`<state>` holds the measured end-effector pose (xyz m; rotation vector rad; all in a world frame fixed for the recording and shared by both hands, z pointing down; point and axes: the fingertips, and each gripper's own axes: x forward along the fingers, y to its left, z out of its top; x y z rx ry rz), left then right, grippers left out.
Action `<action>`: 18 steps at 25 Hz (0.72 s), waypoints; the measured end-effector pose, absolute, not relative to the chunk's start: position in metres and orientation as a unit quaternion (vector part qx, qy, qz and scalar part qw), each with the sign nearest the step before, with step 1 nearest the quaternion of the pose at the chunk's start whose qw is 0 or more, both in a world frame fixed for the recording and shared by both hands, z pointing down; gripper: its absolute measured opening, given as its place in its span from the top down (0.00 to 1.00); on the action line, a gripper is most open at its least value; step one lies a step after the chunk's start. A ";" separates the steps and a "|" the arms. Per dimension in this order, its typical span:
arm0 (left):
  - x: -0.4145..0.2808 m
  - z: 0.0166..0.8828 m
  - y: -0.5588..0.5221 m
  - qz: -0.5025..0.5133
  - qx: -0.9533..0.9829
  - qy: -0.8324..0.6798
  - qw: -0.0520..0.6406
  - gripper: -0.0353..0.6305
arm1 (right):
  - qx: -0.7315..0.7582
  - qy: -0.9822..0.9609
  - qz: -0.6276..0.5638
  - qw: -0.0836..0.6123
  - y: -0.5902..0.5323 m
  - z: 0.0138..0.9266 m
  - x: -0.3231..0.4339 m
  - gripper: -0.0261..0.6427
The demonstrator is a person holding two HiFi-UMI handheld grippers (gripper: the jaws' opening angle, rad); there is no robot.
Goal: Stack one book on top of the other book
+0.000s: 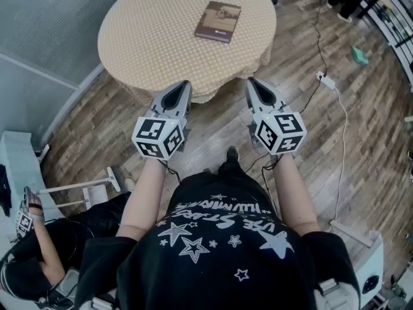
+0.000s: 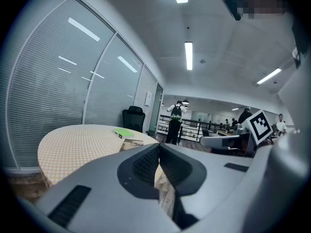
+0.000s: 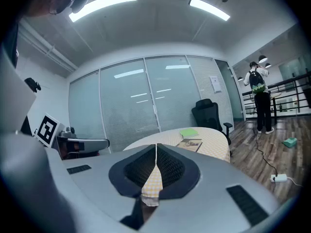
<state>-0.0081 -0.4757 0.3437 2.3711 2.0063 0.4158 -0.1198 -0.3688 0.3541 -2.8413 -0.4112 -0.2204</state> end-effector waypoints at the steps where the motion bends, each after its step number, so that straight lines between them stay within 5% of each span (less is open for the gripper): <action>1: -0.009 0.343 -0.475 0.133 0.755 0.642 0.006 0.93 | -0.978 -0.143 -0.076 0.130 -0.368 0.354 -0.120 0.92; 18: -0.025 0.355 -0.452 0.146 0.747 0.648 -0.007 0.93 | -0.977 -0.138 -0.079 0.144 -0.356 0.369 -0.127 0.92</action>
